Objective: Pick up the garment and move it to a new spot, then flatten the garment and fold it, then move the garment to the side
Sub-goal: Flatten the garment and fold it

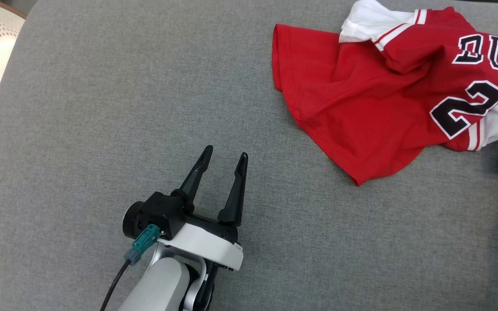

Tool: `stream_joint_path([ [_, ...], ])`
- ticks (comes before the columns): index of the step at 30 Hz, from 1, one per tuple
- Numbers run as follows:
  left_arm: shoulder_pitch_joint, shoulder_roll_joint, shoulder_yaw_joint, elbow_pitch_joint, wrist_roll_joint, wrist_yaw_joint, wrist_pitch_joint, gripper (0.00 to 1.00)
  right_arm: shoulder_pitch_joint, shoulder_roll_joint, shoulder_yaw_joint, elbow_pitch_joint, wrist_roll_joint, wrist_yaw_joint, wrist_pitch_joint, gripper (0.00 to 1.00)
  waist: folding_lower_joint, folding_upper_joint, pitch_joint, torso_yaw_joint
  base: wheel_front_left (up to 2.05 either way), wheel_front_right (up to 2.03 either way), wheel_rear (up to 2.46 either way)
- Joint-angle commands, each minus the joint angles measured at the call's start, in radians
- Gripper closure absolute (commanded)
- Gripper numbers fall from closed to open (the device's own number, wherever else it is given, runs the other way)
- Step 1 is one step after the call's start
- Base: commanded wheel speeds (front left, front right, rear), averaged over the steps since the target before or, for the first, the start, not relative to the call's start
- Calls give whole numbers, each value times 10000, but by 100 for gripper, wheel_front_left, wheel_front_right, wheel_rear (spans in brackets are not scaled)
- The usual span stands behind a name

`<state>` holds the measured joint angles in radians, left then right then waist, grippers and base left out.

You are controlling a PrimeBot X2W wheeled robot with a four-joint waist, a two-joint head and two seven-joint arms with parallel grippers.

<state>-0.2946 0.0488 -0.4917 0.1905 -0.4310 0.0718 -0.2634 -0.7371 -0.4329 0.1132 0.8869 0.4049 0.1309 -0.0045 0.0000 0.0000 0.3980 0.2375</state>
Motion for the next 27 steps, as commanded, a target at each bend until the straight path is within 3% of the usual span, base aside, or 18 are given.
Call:
stream_joint_path([
  [1,-208,36,-24,-33,-55,64,-14,0,-167,-103,225,80,156,-4,5,0,0,0,120,112,0,0,0],
  [8,-324,36,-131,-70,-159,166,-14,0,-296,-122,997,462,513,-3,-62,0,0,0,169,173,0,0,0],
  [9,-332,34,-135,-60,-161,162,-14,0,-287,-101,1122,528,604,-3,-55,34,0,0,158,174,0,0,0],
  [10,-331,37,-121,-40,-159,166,-14,0,-279,-81,1236,584,694,-3,-58,100,0,0,142,167,0,0,0],
  [18,-37,34,35,110,-20,137,-14,0,-96,-239,1782,677,1355,-4,-847,100,0,0,-360,-138,0,0,0],
  [27,270,37,209,207,79,61,-14,0,352,-50,1749,673,1677,-4,-2143,100,0,0,-1167,-970,0,0,0],
])
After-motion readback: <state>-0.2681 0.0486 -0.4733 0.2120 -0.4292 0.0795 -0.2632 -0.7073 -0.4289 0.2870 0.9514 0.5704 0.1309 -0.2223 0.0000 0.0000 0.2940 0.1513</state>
